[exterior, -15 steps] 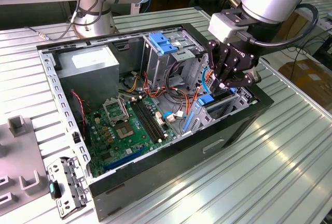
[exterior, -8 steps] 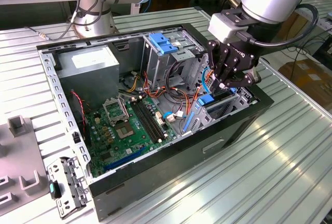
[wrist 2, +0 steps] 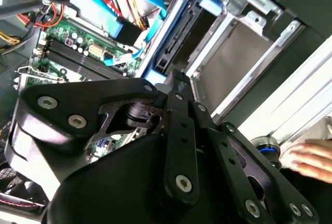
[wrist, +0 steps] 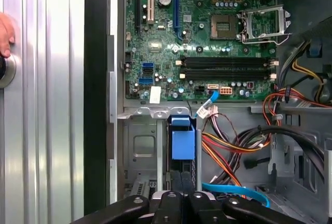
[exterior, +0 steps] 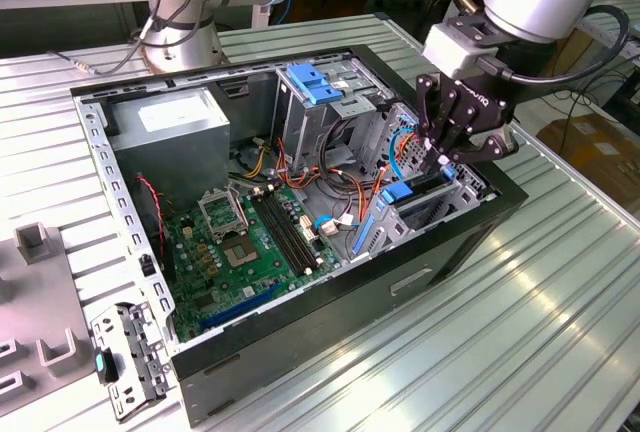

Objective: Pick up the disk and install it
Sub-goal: 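Insert the first disk wire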

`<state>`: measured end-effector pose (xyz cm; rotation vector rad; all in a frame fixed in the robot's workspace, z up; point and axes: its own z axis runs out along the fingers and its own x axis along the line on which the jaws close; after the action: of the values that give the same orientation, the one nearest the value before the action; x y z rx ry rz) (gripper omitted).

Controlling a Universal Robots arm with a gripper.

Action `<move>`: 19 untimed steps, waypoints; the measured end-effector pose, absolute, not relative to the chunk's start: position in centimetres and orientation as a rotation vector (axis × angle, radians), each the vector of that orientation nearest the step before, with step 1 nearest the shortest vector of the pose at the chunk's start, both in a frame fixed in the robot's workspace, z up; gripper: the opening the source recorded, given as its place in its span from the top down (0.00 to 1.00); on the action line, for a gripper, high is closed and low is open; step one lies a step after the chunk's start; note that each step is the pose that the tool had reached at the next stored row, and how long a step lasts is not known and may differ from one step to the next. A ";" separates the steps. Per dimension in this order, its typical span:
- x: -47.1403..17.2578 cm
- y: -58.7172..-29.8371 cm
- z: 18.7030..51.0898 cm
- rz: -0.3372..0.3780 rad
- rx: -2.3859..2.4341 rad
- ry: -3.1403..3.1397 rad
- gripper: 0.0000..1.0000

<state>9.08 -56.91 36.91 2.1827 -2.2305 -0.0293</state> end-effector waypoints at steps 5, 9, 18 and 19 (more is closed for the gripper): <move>10.0 -56.9 36.8 -0.017 2.177 -2.225 0.89; 10.4 -56.9 36.8 -0.010 2.256 -2.140 0.89; 13.3 -56.5 36.8 -0.005 2.325 -2.061 0.89; 13.4 -56.5 36.8 -0.005 2.360 -2.021 0.89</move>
<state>13.39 -56.54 36.78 2.3604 -2.0207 -0.0048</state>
